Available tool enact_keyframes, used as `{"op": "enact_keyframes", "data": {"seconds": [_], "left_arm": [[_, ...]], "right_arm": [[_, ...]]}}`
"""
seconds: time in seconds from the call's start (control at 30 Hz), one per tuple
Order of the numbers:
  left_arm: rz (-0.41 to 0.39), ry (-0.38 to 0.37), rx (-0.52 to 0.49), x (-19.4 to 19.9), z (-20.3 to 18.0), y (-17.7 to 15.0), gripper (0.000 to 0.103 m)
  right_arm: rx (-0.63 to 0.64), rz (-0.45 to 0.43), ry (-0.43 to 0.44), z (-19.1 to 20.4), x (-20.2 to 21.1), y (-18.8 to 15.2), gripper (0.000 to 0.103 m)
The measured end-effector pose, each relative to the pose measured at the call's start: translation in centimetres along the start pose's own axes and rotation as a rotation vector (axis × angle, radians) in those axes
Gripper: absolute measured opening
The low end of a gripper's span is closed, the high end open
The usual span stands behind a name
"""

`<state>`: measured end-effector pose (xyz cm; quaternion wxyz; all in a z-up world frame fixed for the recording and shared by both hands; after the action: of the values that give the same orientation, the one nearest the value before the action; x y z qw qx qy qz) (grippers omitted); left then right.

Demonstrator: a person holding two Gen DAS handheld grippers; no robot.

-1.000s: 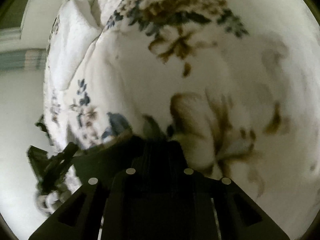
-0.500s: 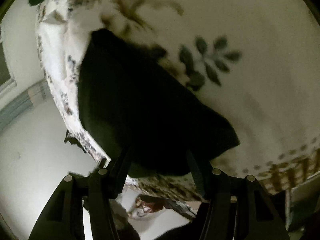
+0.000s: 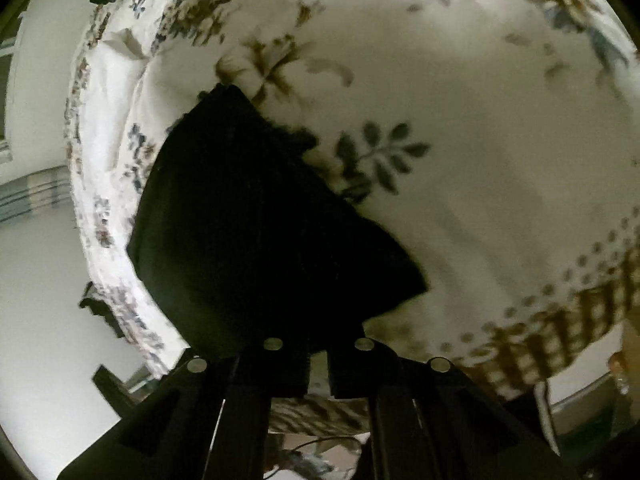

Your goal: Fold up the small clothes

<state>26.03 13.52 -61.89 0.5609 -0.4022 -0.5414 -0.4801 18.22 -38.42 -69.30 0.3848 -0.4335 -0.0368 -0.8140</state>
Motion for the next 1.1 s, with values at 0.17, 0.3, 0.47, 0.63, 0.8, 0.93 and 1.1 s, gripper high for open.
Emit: {"op": "enact_keyframes", "data": {"seconds": [0.17, 0.3, 0.47, 0.63, 0.8, 0.93, 1.1], "left_arm": [[0.000, 0.005, 0.008, -0.2, 0.1, -0.1, 0.058], [0.007, -0.012, 0.021, -0.3, 0.5, -0.3, 0.058], [0.026, -0.182, 0.077, -0.1, 0.6, 0.6, 0.058], [0.024, -0.310, 0.137, -1.0, 0.9, 3.4, 0.065], [0.006, -0.360, 0.095, -2.9, -1.0, 8.6, 0.067], [0.016, -0.433, 0.044, -4.7, -3.6, 13.1, 0.067], [-0.039, -0.507, 0.048, -4.4, -4.5, 14.9, 0.033]], "right_arm": [[-0.065, 0.036, -0.041, -3.8, -1.5, 1.2, 0.006], [-0.029, 0.102, -0.079, -4.6, -3.8, 1.3, 0.007], [0.025, 0.164, -0.045, -4.0, -2.6, 2.3, 0.063], [0.095, 0.121, 0.044, -3.0, -1.2, 5.4, 0.068], [0.201, 0.092, 0.118, 0.7, -3.6, 10.9, 0.068], [0.225, 0.104, 0.179, 4.3, -7.8, 15.1, 0.068], [0.271, 0.049, 0.198, 7.8, -9.4, 17.1, 0.009]]}}
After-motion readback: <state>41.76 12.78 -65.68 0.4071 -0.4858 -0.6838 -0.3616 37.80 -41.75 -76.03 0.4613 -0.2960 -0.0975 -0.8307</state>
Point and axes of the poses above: each gripper's, at about its wrist camera, not at the fingertips, and x roughly against the way its jaws point, z to its left, y to its top, the point moved 6 cm from there along -x, roughly the way its jaws point, and after that the axes turned 15 degrees about y, right-handed, at the moved point
